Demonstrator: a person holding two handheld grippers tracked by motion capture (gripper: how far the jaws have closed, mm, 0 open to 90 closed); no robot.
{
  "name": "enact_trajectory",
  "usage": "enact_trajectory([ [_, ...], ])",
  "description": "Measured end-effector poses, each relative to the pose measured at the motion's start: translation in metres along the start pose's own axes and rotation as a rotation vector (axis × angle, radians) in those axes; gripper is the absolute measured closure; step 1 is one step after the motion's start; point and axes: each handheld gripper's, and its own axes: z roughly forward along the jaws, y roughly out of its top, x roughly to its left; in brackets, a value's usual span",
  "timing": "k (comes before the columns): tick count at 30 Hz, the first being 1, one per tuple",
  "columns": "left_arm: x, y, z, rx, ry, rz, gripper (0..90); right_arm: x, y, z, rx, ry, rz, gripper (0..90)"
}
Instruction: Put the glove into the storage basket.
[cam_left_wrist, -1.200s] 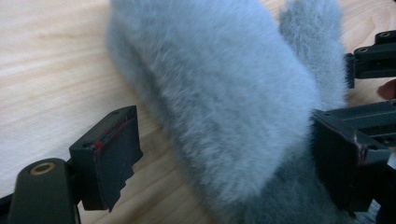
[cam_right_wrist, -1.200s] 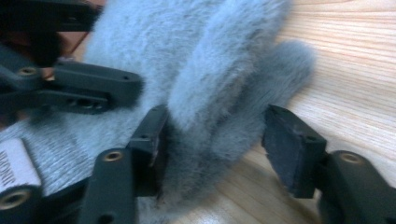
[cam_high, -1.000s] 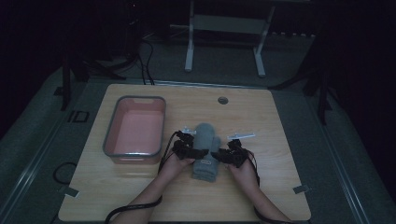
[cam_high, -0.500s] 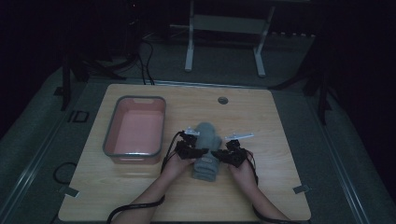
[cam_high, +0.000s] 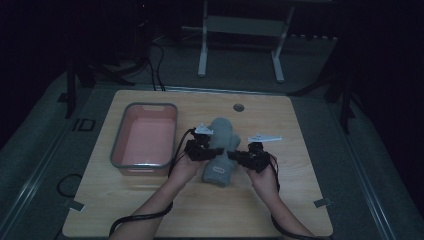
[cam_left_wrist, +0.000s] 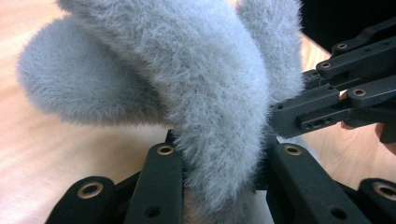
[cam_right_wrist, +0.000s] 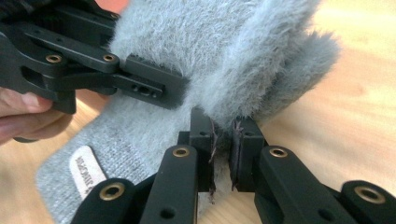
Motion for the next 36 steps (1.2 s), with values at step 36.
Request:
enact_trajectory([
  [36, 0.093, 0.022, -0.17, -0.092, 0.206, -0.089, 73.6, 0.112, 0.143, 0.082, -0.051, 0.192, -0.13, 82.0],
])
